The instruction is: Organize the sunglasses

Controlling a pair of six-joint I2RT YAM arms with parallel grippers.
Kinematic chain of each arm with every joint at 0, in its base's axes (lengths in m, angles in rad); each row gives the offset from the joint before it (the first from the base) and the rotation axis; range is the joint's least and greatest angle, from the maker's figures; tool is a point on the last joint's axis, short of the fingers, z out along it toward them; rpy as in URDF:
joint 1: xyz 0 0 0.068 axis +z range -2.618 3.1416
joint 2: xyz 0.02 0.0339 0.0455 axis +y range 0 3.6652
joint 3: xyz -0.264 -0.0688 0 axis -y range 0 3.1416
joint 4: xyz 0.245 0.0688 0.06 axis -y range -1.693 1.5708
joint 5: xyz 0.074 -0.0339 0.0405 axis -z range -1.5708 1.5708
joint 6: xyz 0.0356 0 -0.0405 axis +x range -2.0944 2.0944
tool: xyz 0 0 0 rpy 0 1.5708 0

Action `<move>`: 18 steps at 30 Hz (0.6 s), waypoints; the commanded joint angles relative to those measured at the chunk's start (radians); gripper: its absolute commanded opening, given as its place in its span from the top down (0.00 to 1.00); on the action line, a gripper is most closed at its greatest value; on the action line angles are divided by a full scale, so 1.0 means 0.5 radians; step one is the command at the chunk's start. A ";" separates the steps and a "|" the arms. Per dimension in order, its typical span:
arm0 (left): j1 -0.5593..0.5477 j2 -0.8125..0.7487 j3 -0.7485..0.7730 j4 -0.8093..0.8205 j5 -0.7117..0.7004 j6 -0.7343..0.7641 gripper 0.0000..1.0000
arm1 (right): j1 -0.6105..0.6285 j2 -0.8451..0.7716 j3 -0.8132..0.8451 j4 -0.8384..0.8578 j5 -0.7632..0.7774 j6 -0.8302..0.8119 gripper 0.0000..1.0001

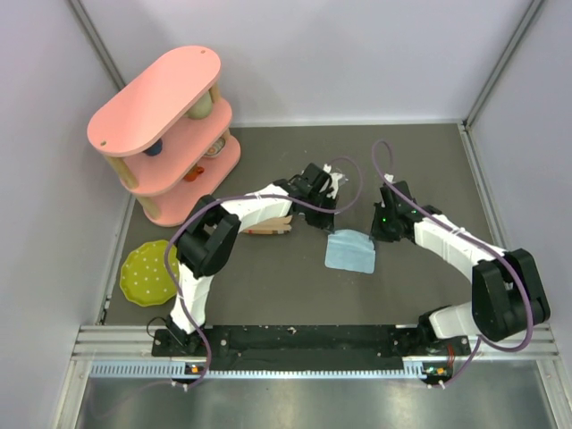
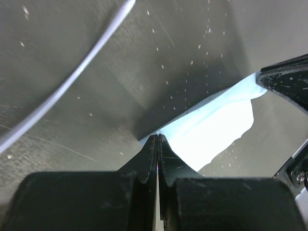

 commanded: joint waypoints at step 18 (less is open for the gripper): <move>-0.008 -0.206 -0.273 0.076 0.405 0.136 1.00 | -0.013 -0.120 -0.119 -0.126 -0.265 -0.017 1.00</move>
